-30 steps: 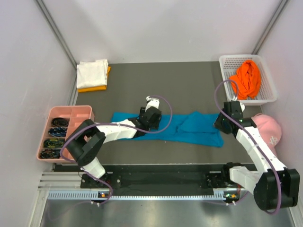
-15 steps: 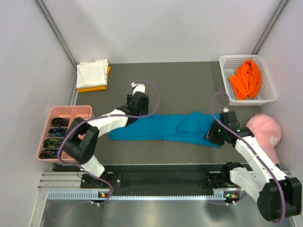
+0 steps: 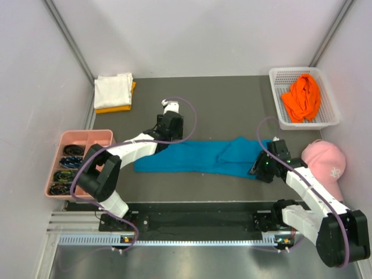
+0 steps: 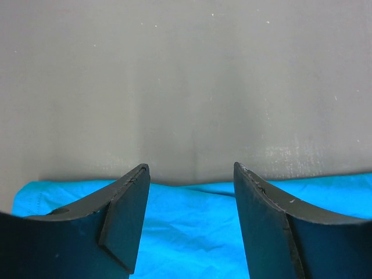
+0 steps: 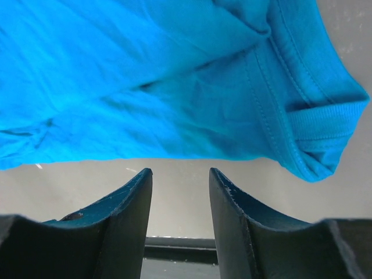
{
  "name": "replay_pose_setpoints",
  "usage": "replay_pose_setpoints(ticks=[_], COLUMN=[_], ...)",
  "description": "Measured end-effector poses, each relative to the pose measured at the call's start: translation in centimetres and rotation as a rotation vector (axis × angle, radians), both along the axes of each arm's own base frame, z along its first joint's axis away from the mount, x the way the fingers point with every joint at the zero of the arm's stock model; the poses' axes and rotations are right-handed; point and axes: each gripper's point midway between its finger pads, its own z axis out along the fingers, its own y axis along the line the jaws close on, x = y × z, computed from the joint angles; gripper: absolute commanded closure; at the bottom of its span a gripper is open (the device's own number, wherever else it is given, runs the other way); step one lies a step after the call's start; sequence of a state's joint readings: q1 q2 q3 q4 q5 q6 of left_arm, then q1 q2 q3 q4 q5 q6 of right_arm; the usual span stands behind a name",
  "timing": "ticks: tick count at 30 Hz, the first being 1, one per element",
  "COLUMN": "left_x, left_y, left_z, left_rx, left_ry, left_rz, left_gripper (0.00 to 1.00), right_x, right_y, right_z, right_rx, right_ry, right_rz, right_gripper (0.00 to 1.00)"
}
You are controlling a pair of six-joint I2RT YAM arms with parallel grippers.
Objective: Fold and stack the t-shirts
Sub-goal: Rotate the tshirt 90 degrees
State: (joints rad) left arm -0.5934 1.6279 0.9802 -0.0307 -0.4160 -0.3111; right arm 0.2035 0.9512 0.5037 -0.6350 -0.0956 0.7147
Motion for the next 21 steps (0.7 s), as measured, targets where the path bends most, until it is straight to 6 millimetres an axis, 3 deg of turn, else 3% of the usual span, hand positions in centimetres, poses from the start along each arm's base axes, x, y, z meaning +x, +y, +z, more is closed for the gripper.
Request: replay_pose_setpoints(ticks=[4,13,16,18,21], left_x=[0.2,3.1,3.8,4.4,5.7], left_y=[0.2,-0.4,-0.4,-0.5,-0.5], left_z=[-0.1,-2.6,-3.2,-3.6,-4.3], left_rx=[0.001,0.017,0.022,0.022,0.024], left_ry=[0.001,0.028,0.036,0.041,0.046], left_rz=[0.006,0.031,0.039,0.042,0.055], left_gripper=[0.36,0.34,0.34,0.31,0.22], right_x=[-0.6,-1.0,-1.0,-0.9,-0.5], right_y=[0.2,0.5,0.4,0.3,0.5], right_z=[-1.1,-1.7,-1.8,-1.9,-1.9], right_rx=[-0.003,-0.030,-0.049,-0.056,-0.052], right_ry=[0.031,0.037,0.034,0.034,0.023], right_rz=[0.011,0.046,0.054,0.054,0.054], right_gripper=[0.56,0.49,0.38,0.24,0.13])
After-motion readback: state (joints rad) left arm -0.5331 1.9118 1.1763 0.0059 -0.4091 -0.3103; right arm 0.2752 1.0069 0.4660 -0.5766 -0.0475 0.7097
